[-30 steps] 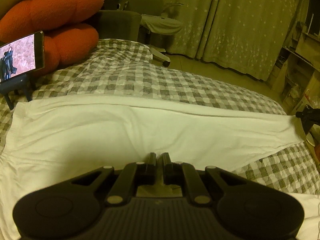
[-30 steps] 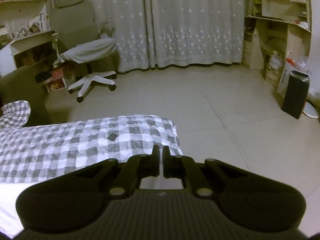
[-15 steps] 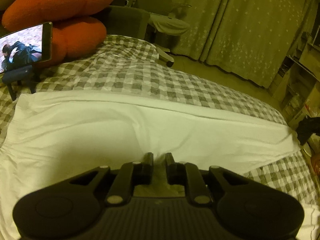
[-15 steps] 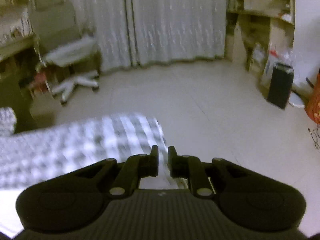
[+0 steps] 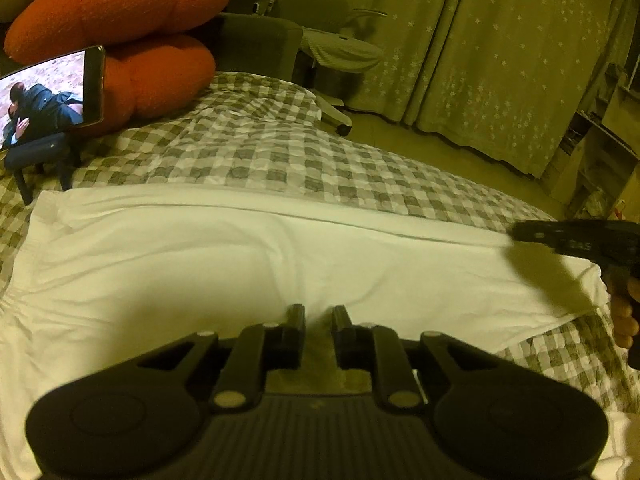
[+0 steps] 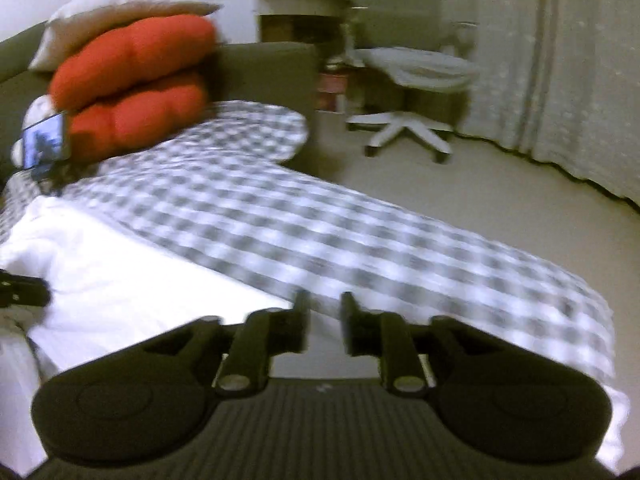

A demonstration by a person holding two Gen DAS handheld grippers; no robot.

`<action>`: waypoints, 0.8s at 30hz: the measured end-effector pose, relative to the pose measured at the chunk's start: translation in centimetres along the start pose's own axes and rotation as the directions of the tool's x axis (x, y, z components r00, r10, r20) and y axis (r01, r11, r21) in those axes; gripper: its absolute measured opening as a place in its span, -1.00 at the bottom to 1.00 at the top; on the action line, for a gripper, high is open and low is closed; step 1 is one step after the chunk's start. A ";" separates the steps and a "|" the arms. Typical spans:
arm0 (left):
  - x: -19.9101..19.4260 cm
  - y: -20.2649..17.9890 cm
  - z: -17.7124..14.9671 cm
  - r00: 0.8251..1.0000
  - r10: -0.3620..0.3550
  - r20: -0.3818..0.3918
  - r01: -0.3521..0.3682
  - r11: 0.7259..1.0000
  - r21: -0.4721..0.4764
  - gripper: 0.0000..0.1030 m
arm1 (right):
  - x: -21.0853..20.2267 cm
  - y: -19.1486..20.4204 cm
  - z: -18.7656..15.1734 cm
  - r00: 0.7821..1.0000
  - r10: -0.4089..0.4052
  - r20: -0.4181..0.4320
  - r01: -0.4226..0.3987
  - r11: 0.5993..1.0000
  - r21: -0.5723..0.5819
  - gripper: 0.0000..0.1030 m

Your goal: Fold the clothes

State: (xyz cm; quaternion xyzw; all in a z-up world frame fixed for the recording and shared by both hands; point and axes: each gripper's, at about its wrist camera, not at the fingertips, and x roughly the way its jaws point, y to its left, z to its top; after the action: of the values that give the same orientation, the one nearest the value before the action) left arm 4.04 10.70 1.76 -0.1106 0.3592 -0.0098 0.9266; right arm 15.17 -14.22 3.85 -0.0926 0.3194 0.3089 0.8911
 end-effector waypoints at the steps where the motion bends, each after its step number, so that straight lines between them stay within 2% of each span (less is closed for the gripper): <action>1: 0.0 0.1 0.0 1.000 -0.003 -0.001 0.003 1.000 -0.002 -0.71 | 0.6 0.5 0.2 1.000 0.021 -0.012 -0.021 1.000 -0.008 -0.31; 4: -0.1 0.2 0.0 1.000 -0.010 -0.004 0.010 1.000 -0.010 -0.71 | 2.1 1.7 0.6 0.998 0.038 -0.051 -0.040 0.999 -0.027 -0.36; 5: -0.1 0.3 0.0 1.000 -0.012 -0.005 0.012 1.000 -0.012 -0.71 | 2.2 2.1 0.8 0.999 0.021 -0.048 -0.023 0.999 -0.043 -0.74; 6: -0.1 0.3 -0.1 1.000 -0.015 -0.006 0.015 1.000 -0.014 -0.71 | 2.1 2.3 1.0 0.999 -0.001 -0.035 -0.001 0.999 -0.050 -0.98; 10: -0.1 0.5 -0.1 1.000 -0.024 -0.010 0.024 0.999 -0.026 -0.71 | 1.3 2.6 2.0 0.995 -0.091 0.031 0.092 0.995 -0.038 -0.98; 13: -0.1 0.6 0.0 1.000 -0.027 -0.012 0.027 0.999 -0.036 -0.71 | 2.6 2.8 1.4 0.990 -0.137 -0.018 0.135 0.989 -0.066 -0.99; 17: -0.2 0.6 -0.1 0.999 -0.030 -0.012 0.030 0.999 -0.041 -0.71 | 3.1 3.2 1.7 0.986 -0.164 -0.033 0.162 0.985 -0.065 -0.92; 18: -0.2 0.7 0.0 0.999 -0.035 -0.013 0.034 0.998 -0.050 -0.71 | 3.1 3.7 2.0 0.989 -0.148 -0.028 0.146 0.986 -0.078 -0.73; 19: -0.3 0.8 0.1 0.999 -0.039 -0.014 0.038 0.997 -0.062 -0.71 | 3.0 4.3 2.2 0.992 -0.128 -0.022 0.125 0.988 -0.096 -0.69; 20: -0.3 1.0 0.1 0.999 -0.040 -0.011 0.039 0.996 -0.074 -0.71 | 3.1 5.0 2.4 0.994 -0.108 -0.020 0.105 0.988 -0.114 -0.56; 21: -0.4 1.2 0.2 0.999 -0.039 -0.005 0.039 0.996 -0.086 -0.71 | 3.2 5.7 2.6 0.996 -0.088 -0.020 0.085 0.988 -0.133 -0.36; 22: -0.6 1.3 0.3 0.999 -0.033 0.004 0.033 0.995 -0.092 -0.71 | 3.5 6.4 2.8 0.998 -0.064 -0.018 0.061 0.987 -0.146 -0.28; 24: -1.0 1.4 0.3 1.000 -0.008 0.023 0.010 0.996 -0.085 -0.71 | 4.1 7.7 3.2 1.000 -0.010 -0.023 0.006 0.986 -0.167 -0.26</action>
State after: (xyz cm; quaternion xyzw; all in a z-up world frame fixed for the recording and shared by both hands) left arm 3.46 12.22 2.36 -0.1516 0.3482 0.0027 0.9251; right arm 14.60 -4.97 4.08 -0.1718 0.3025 0.3297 0.8776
